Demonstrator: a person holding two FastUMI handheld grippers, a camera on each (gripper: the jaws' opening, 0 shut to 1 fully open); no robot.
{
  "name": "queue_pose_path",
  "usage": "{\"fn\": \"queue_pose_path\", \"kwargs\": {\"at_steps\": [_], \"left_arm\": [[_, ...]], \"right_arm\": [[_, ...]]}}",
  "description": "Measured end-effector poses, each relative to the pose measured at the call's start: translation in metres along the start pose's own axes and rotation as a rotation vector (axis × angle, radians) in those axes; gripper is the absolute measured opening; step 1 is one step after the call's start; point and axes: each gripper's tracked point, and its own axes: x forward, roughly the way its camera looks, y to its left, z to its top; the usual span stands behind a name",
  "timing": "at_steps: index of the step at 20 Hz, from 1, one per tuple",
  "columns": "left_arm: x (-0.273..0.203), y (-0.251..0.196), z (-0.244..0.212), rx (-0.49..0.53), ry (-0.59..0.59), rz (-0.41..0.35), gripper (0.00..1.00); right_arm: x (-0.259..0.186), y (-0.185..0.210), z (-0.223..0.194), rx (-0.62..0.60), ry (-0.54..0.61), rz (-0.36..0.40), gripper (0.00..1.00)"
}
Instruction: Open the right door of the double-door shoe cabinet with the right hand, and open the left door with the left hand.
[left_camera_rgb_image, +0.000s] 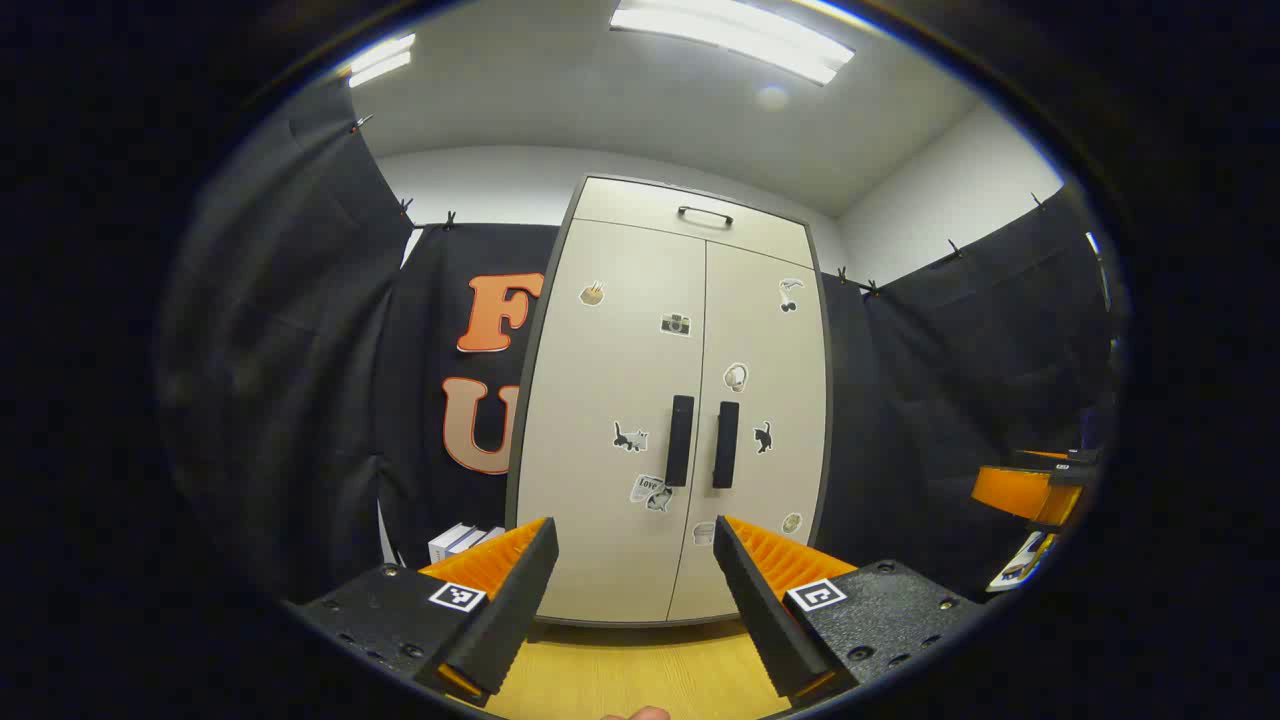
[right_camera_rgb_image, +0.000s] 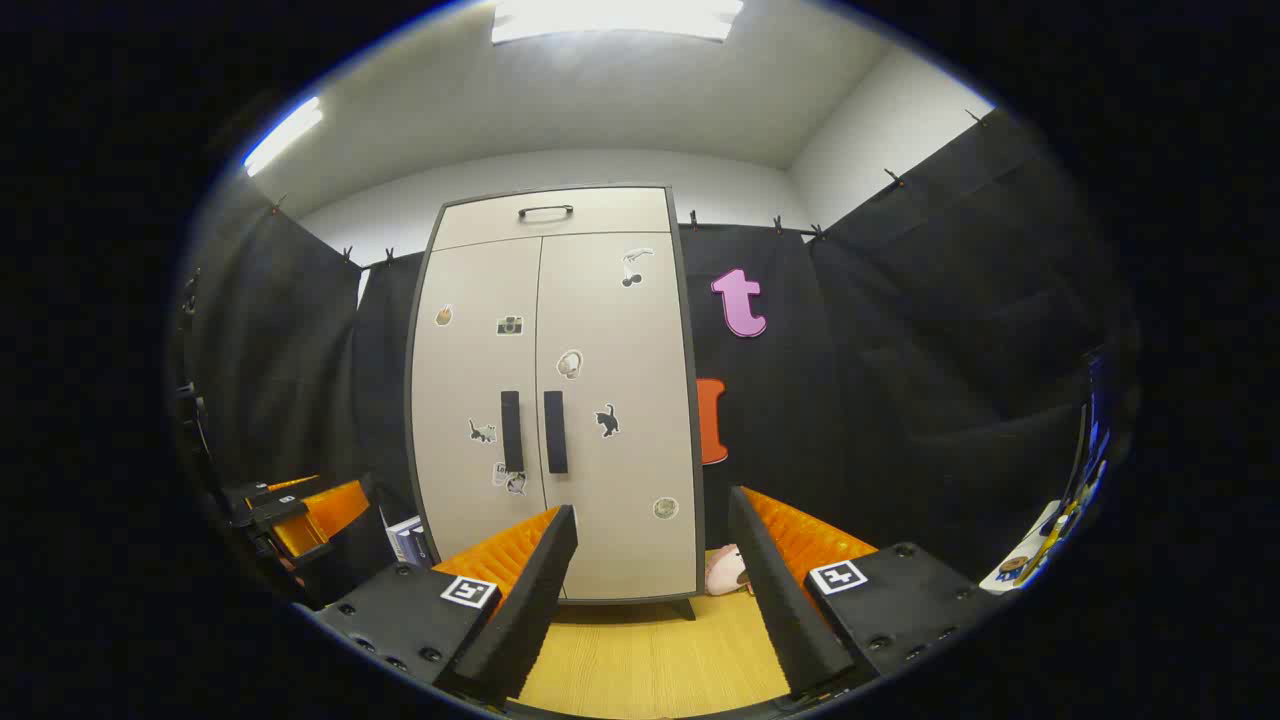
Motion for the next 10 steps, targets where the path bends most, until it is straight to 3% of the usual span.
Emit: {"fn": "queue_pose_path", "kwargs": {"at_steps": [10], "left_arm": [[-0.0029, 0.0009, -0.0006, -0.004, 0.005, -0.002, 0.94]], "right_arm": [[-0.0031, -0.0006, 0.0007, -0.001, -0.001, -0.004, 0.98]]}}
